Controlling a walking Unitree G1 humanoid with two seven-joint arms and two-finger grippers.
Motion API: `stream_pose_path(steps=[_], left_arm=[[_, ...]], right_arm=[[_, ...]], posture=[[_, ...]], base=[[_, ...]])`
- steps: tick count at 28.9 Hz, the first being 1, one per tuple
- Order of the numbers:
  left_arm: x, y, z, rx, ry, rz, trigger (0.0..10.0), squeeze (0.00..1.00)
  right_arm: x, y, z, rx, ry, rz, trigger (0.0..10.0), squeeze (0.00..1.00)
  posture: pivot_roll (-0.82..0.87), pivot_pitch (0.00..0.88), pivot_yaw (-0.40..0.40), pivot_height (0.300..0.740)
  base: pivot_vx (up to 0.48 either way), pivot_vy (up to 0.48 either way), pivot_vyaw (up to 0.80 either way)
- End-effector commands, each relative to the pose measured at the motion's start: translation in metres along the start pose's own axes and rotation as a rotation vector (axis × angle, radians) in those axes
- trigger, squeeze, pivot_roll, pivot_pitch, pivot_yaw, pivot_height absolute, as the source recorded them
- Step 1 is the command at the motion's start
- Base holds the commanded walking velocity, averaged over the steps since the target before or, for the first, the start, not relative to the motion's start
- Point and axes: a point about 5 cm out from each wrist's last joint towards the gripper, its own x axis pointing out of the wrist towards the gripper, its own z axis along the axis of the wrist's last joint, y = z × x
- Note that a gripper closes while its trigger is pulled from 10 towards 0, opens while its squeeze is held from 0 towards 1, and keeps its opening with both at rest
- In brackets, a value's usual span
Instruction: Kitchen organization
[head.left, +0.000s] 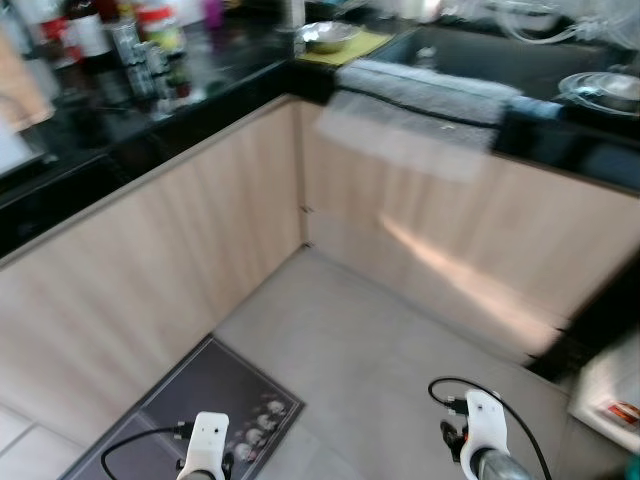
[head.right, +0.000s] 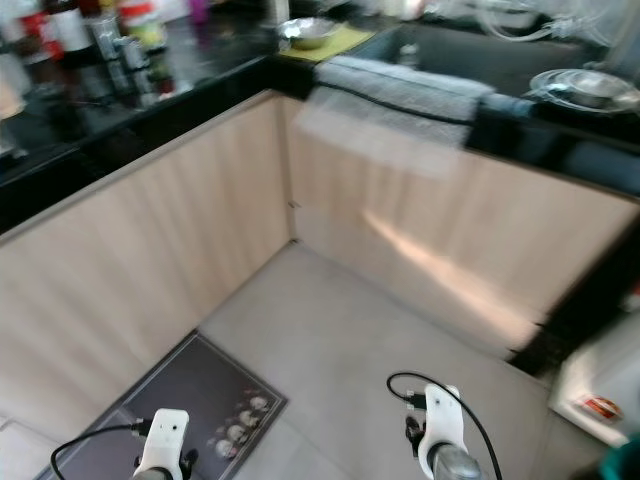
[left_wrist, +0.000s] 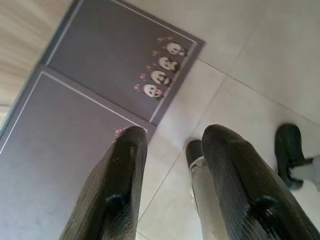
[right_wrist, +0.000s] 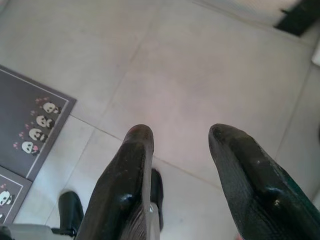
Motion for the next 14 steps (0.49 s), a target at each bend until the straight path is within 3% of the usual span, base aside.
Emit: stream_pose_path(steps=[1,8,14], left_arm=[[-0.0006,0.0044,-0.0038,-0.004,0.018,0.014,10.0,0.00],[-0.0005,0.0048,-0.0031,-0.034,0.015,0.014,10.0,0.00],[-0.0001,0.0059,-0.0009,-0.027,0.009,0.021,10.0,0.00]], right_arm=[[-0.0001,0.0028,-0.0032,0.007,0.011,0.005,10.0,0.00],[0.0000,0.0030,-0.0032,0.006,0.012,0.007,10.0,0.00],[-0.0001,0.0033,-0.0024,0.005,-0.001,0.013,10.0,0.00]], posture=[[0.03,0.079,0.041,0.740],[0.03,0.073,0.041,0.740],[0.03,0.065,0.042,0.740]], base=[[0.000,0.000,-0.78],[0.000,0.000,-0.78],[0.000,0.000,0.00]])
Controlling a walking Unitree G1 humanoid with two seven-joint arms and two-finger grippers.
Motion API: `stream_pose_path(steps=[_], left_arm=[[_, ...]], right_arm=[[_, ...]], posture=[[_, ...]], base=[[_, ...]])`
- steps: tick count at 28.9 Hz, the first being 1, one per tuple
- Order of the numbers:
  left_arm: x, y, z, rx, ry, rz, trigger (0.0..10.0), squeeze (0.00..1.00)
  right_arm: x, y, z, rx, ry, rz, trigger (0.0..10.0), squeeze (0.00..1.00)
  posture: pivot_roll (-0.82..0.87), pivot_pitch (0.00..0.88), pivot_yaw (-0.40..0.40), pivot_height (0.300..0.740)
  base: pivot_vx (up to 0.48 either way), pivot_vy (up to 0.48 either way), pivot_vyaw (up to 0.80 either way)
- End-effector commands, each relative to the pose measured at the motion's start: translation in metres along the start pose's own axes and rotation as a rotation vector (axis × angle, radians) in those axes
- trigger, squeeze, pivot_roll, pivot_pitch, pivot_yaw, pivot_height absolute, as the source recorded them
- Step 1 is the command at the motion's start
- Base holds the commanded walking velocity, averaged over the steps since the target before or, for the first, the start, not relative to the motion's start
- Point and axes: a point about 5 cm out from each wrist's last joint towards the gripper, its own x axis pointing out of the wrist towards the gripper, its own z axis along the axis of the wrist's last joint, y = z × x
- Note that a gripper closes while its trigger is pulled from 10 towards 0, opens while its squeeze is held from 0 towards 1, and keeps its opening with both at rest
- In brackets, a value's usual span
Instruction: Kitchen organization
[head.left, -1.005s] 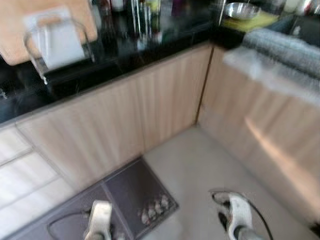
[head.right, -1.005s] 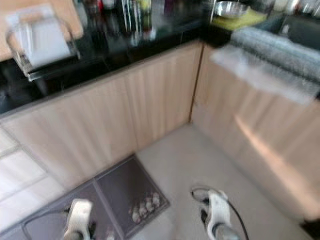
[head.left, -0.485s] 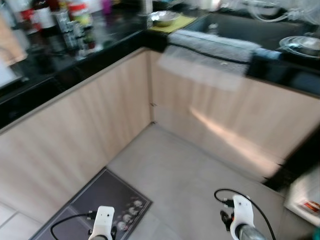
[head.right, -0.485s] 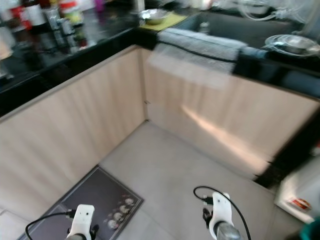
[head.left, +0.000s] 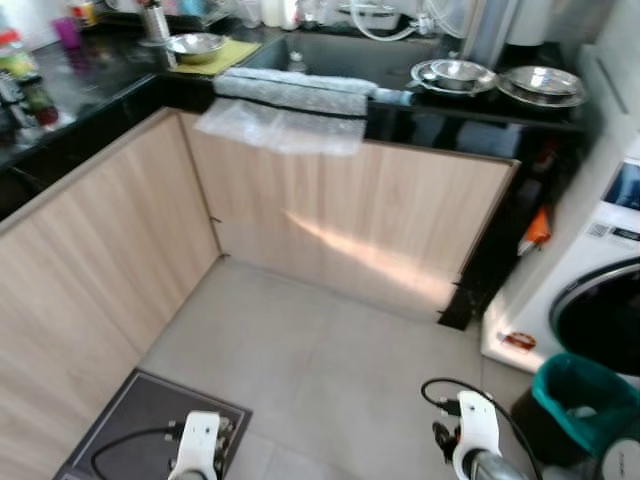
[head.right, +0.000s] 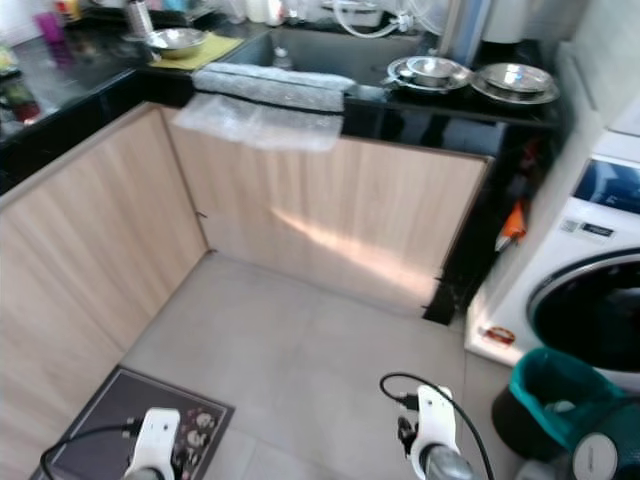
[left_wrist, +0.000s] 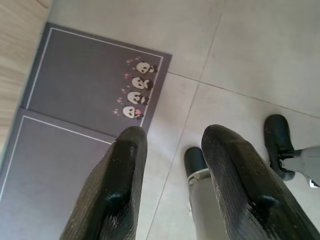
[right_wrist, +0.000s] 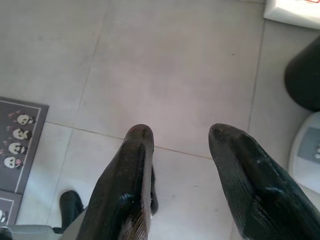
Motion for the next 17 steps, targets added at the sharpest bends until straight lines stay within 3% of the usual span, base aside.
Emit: stream_pose_path(steps=[1,5,13,17], left_arm=[[-0.0007,0.0041,-0.0039,-0.011,0.017,0.016,10.0,0.00],[-0.0008,0.0049,-0.0042,-0.008,0.019,0.021,10.0,0.00],[-0.0006,0.0044,-0.0035,-0.007,0.016,0.023,10.0,0.00],[-0.0007,0.0044,-0.0041,-0.006,0.019,0.021,10.0,0.00]], right_arm=[[0.0011,0.0042,0.0042,0.001,-0.018,0.013,10.0,0.00],[0.0010,0.0039,0.0041,-0.002,-0.019,0.013,10.0,0.00],[0.0011,0.0035,0.0034,0.001,-0.009,0.011,10.0,0.00],[0.0012,0.0036,0.0037,0.000,-0.008,0.007,10.0,0.00]], posture=[[0.03,0.065,0.042,0.740],[0.03,0.063,0.042,0.740],[0.03,0.072,0.040,0.740],[0.03,0.078,0.041,0.740]], base=[[0.000,0.000,0.00],[0.000,0.000,0.00],[0.262,0.000,0.00],[0.288,0.000,-0.76]])
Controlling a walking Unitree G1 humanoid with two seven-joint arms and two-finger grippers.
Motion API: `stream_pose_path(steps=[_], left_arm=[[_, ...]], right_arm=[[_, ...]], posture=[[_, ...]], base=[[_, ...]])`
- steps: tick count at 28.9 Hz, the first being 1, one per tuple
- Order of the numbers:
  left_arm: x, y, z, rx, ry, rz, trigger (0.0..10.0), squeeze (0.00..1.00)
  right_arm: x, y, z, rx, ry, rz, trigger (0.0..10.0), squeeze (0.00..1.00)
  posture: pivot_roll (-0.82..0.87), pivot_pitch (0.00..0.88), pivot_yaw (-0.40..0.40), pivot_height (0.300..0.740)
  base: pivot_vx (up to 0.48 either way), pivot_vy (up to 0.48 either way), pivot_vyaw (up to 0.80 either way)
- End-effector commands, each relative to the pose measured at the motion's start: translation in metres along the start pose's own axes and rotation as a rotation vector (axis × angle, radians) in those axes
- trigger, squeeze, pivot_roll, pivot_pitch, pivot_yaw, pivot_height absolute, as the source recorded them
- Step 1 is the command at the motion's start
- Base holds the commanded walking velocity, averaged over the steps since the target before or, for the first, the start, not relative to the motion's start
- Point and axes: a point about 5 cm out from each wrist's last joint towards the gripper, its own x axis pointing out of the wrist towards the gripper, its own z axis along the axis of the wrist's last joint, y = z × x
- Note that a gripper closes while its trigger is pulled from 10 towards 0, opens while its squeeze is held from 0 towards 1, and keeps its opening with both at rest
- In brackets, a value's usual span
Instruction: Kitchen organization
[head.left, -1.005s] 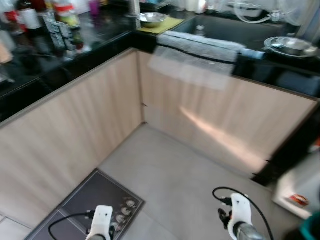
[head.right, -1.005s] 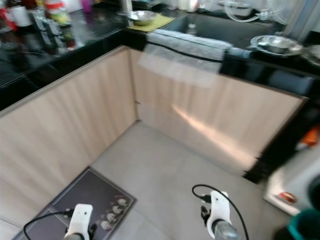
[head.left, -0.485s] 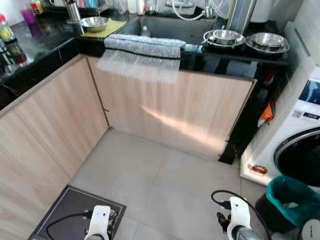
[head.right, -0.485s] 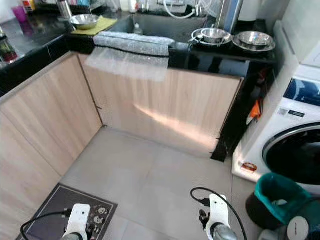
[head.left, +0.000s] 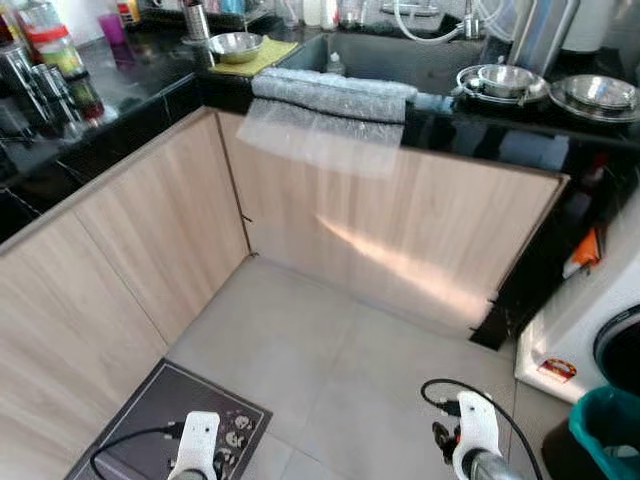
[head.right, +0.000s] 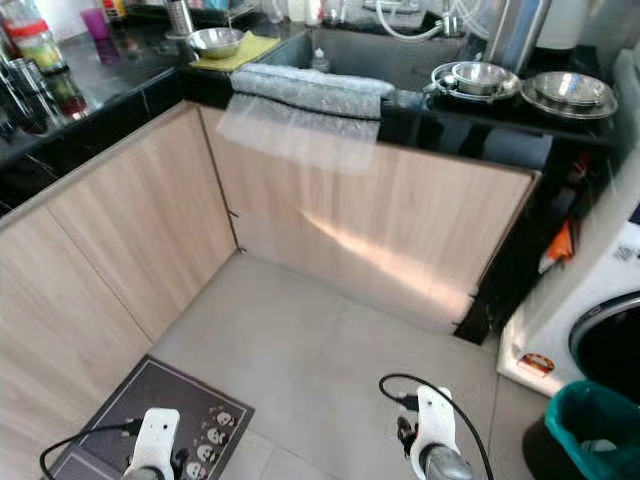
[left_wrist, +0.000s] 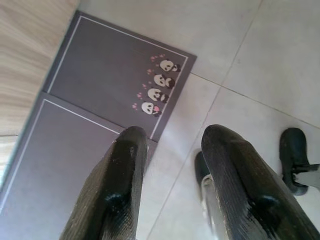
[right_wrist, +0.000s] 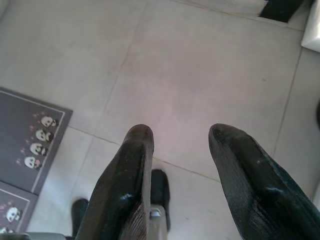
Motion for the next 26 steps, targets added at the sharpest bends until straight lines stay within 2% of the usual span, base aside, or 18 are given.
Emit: stream_pose_path(steps=[1,26], left_arm=[[-0.0002,0.0011,-0.0019,-0.004,0.013,0.008,10.0,0.00],[-0.0005,-0.0004,-0.0035,0.002,0.018,0.000,10.0,0.00]], right_arm=[[-0.0001,0.0001,-0.0006,0.000,0.003,-0.001,10.0,0.00],[-0.0002,0.0004,-0.0009,-0.001,0.000,0.002,10.0,0.00]], posture=[[0.03,0.079,0.041,0.740],[0.03,0.057,0.042,0.740]], base=[[0.292,0.000,0.00],[0.294,0.000,0.00]])
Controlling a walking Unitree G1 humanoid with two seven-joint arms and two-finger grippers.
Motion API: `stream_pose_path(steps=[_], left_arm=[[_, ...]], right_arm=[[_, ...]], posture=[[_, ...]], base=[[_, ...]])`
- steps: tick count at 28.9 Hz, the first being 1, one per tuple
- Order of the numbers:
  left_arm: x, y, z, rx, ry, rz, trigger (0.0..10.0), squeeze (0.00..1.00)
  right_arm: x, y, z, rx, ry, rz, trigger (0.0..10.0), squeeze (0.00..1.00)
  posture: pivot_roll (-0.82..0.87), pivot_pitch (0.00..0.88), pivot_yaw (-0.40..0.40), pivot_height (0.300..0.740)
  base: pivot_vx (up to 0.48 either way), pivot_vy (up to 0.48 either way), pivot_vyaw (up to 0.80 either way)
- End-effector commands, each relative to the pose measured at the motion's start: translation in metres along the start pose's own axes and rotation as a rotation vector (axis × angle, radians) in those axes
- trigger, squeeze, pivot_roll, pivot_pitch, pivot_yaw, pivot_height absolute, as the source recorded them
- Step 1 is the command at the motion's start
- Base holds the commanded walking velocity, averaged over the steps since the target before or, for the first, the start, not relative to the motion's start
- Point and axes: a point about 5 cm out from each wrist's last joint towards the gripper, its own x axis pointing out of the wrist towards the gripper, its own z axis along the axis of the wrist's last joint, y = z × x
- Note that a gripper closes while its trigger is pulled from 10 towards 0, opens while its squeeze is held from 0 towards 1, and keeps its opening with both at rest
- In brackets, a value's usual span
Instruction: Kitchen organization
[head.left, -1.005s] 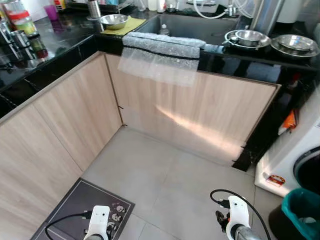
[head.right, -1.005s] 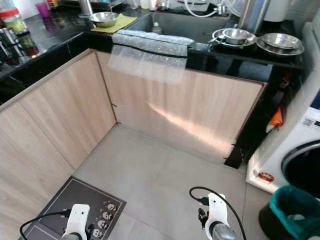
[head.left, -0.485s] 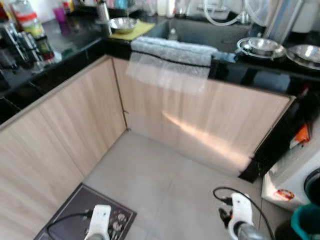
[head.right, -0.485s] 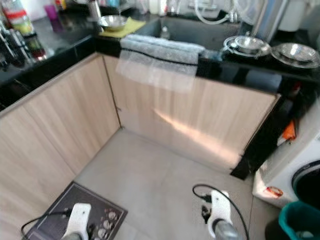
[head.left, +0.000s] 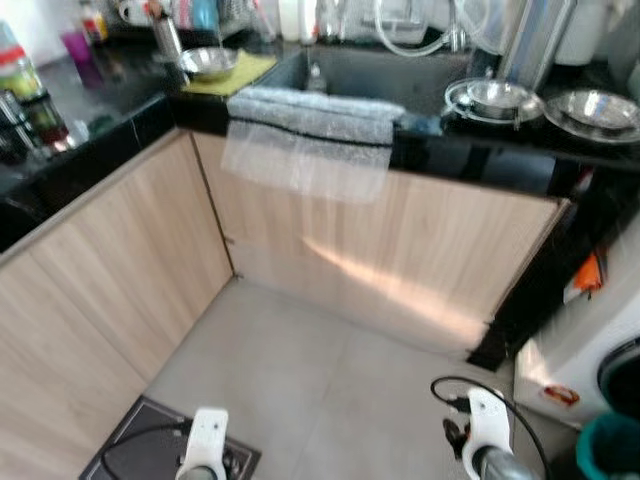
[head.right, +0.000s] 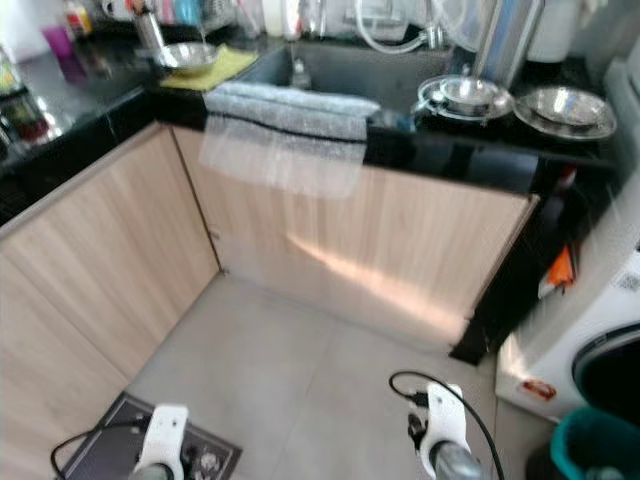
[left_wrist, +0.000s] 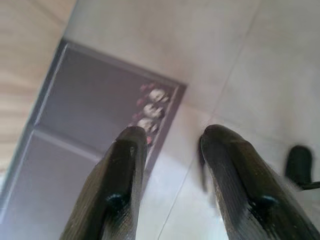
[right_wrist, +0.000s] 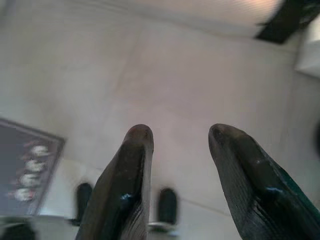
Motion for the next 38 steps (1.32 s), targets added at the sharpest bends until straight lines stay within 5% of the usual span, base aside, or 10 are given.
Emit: stream_pose_path(steps=[1,38], left_arm=[[-0.0001,-0.0037,-0.0013,0.001,0.010,-0.007,10.0,0.00],[0.0006,-0.0040,0.0021,-0.005,-0.002,-0.010,10.0,0.00]], right_arm=[[-0.0017,-0.0068,-0.0040,0.005,0.016,-0.016,10.0,0.00],[-0.0013,-0.0068,-0.0020,-0.008,0.011,-0.019,10.0,0.00]], posture=[[0.03,0.057,0.042,0.740],[0.03,0.083,0.038,0.740]], base=[[0.296,0.000,0.00],[0.297,0.000,-0.10]])
